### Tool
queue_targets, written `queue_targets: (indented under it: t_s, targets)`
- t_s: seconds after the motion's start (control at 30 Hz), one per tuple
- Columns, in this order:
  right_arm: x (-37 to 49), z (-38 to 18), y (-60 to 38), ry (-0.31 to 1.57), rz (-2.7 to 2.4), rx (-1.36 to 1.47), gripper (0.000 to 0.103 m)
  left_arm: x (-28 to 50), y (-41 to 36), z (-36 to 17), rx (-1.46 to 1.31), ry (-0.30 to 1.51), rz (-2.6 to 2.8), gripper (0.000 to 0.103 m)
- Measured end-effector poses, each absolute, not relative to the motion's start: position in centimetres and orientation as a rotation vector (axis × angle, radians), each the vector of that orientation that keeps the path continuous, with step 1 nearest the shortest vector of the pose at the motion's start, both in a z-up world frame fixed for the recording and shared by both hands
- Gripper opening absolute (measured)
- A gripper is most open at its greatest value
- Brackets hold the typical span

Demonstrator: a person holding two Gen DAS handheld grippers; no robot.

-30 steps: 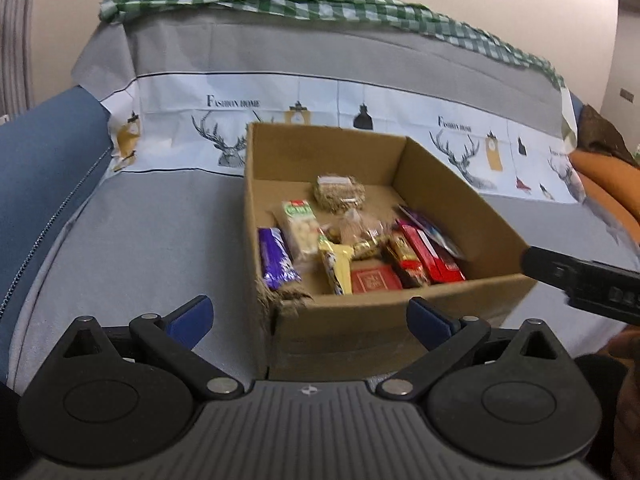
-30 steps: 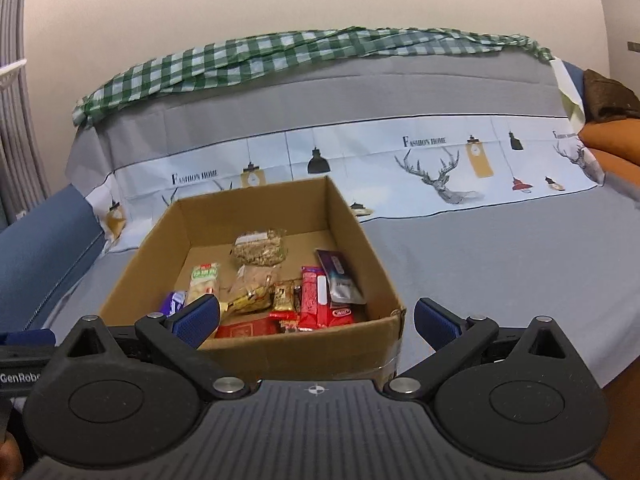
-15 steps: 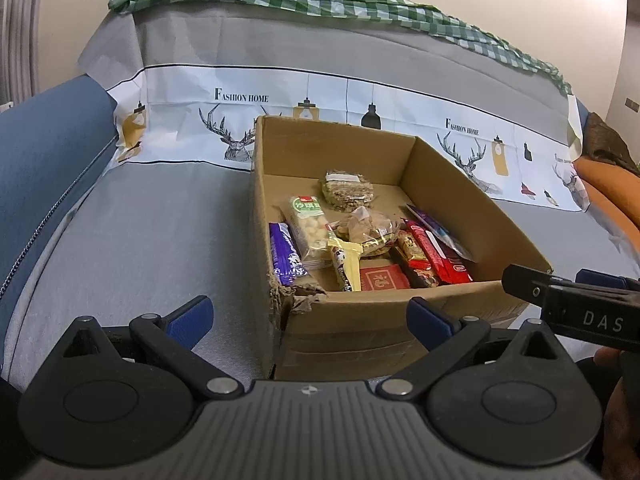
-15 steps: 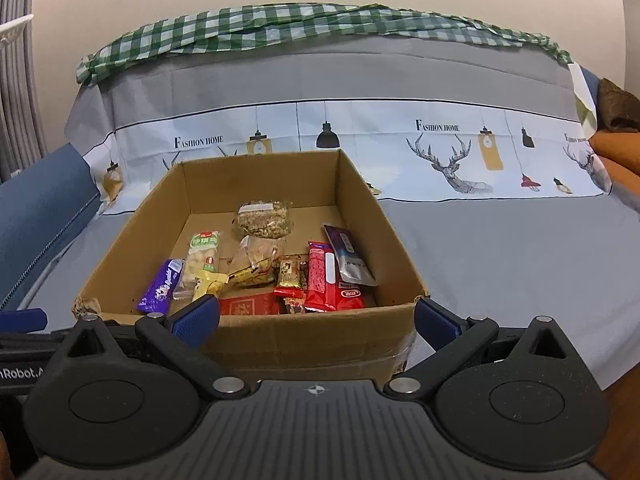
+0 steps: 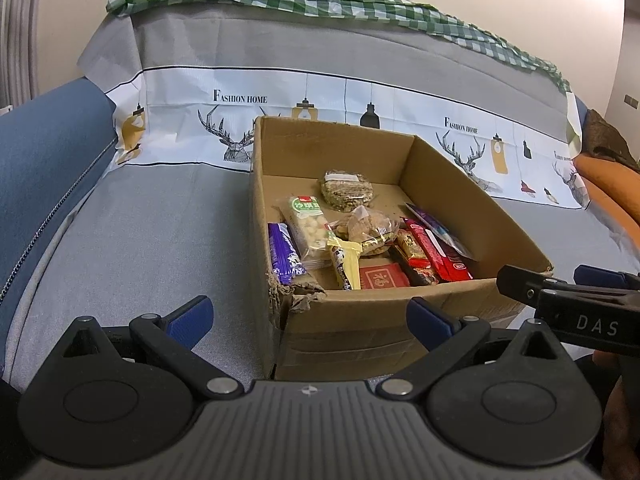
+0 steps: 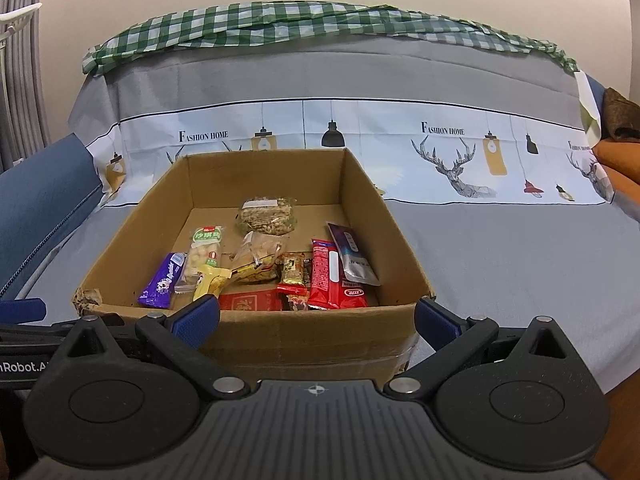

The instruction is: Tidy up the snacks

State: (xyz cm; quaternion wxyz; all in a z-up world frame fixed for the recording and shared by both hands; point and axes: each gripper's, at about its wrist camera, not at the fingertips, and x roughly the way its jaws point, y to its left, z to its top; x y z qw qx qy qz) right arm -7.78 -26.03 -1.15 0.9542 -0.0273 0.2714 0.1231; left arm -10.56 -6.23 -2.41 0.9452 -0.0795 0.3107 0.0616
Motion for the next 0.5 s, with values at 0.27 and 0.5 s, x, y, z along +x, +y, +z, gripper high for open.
queue_targets:
  t_s: [0.27,0.5]
  targets:
    - [-7.83,-1.19,-26.01,0.549,0.253,-0.06,0.102,-10.55,-6.23,-2.38,-0.161,0.629,0.127,0.103]
    - [-7.76,-1.27,-25.86,0.55,0.254,-0.063,0.102,-10.5,-6.25,-2.35,-0.159,0.626,0.122,0.103]
